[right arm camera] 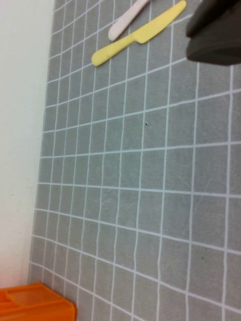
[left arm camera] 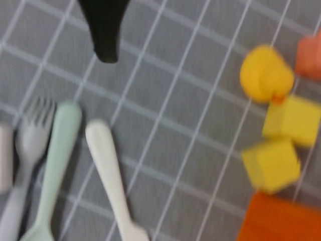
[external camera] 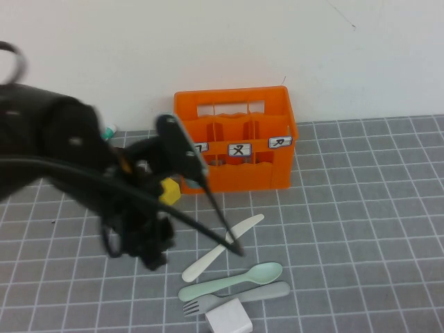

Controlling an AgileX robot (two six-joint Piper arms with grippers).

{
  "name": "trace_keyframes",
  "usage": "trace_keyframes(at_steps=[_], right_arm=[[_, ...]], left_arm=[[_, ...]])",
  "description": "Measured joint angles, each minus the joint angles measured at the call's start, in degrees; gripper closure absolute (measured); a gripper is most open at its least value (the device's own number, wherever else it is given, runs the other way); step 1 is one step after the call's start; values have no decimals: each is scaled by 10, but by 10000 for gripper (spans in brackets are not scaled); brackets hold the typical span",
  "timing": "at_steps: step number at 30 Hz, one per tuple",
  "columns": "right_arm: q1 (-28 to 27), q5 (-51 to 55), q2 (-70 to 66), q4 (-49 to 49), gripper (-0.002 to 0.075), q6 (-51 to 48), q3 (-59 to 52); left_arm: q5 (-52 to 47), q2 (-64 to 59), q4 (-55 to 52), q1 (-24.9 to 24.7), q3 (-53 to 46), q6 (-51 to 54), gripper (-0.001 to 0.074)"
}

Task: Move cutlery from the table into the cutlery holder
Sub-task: Pick up the spoon

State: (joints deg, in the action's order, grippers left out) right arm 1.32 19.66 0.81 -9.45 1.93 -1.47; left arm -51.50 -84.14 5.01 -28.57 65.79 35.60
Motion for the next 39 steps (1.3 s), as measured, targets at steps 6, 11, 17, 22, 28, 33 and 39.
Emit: trace_keyframes(at_steps=[6,11,17,22,28,33,39], right_arm=[[0,0,0,0,729,0,0],[0,0,0,0,729,0,0],[0,0,0,0,729,0,0],[0,0,0,0,729,0,0],[0,0,0,0,729,0,0],[0,0,0,0,729,0,0],[0,0,0,0,729,0,0]], left_arm=[[21,-92,2,-27,39,-55,294],[-20,-174,6,-27,102,-95,291],[-72,-276,25,-27,205,-78,291],[-86,-308,69,-27,228,35,291],[-128,-315,127,-28,227,170,291],[-130,-320,135,-31,228,183,299],[-102,-338,114,-62,230,177,304]])
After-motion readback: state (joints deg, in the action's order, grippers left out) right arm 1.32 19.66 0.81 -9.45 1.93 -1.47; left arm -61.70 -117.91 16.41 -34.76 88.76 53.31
